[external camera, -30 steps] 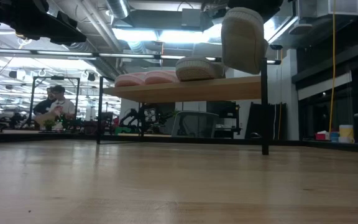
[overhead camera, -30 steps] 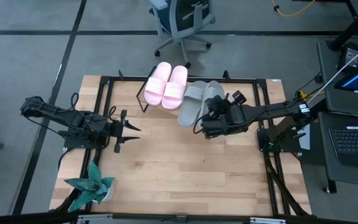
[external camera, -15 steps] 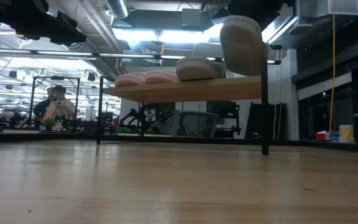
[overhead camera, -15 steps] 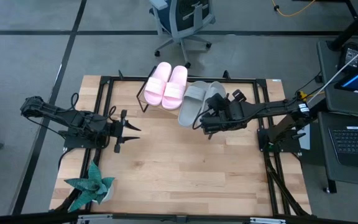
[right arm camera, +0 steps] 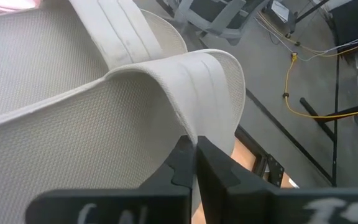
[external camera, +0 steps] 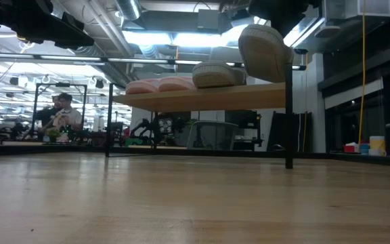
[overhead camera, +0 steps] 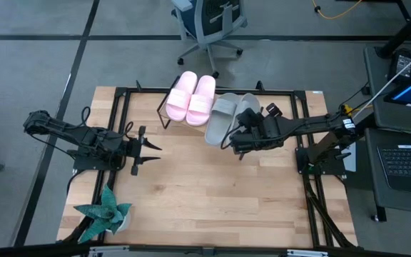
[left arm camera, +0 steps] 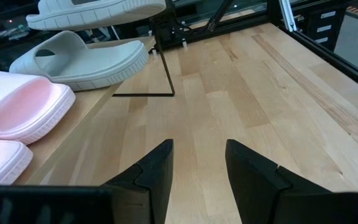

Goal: Pick and place slides into the shelf
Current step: Put the gray slide on the shelf

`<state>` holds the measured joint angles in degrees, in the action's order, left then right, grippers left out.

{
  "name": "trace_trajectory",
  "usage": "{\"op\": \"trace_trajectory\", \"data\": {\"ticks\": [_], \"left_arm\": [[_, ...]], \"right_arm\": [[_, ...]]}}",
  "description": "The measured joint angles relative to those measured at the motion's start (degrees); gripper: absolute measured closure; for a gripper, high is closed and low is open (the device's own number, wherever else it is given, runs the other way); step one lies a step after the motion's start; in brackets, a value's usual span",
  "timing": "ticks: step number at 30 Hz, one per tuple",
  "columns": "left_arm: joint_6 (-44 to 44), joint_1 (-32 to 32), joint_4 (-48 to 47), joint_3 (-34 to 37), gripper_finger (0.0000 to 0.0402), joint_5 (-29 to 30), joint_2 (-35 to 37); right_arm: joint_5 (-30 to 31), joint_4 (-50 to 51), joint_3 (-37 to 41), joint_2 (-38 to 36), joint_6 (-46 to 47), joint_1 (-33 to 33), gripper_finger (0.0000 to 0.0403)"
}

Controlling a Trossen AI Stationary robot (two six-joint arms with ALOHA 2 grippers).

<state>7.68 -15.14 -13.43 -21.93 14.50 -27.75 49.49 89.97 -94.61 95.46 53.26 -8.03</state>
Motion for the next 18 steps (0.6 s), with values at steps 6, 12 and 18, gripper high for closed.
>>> {"op": "trace_trajectory", "data": {"ticks": [6, 12, 18], "left_arm": [[0.0, 0.0, 0.0, 0.0, 0.0263, 0.0, 0.0], [-0.01, 0.01, -0.02, 0.0, 0.0263, 0.0, 0.02], [0.01, -0.01, 0.0, 0.0, 0.0263, 0.0, 0.0]], "right_arm": [[-0.9, -1.02, 0.0, 0.01, -2.89, 0.0, 0.0384], [-3.16, -1.97, 0.0, 0.02, -3.74, 0.0, 0.0356], [-3.39, -2.41, 0.0, 0.02, -3.69, 0.0, 0.0314]]}}
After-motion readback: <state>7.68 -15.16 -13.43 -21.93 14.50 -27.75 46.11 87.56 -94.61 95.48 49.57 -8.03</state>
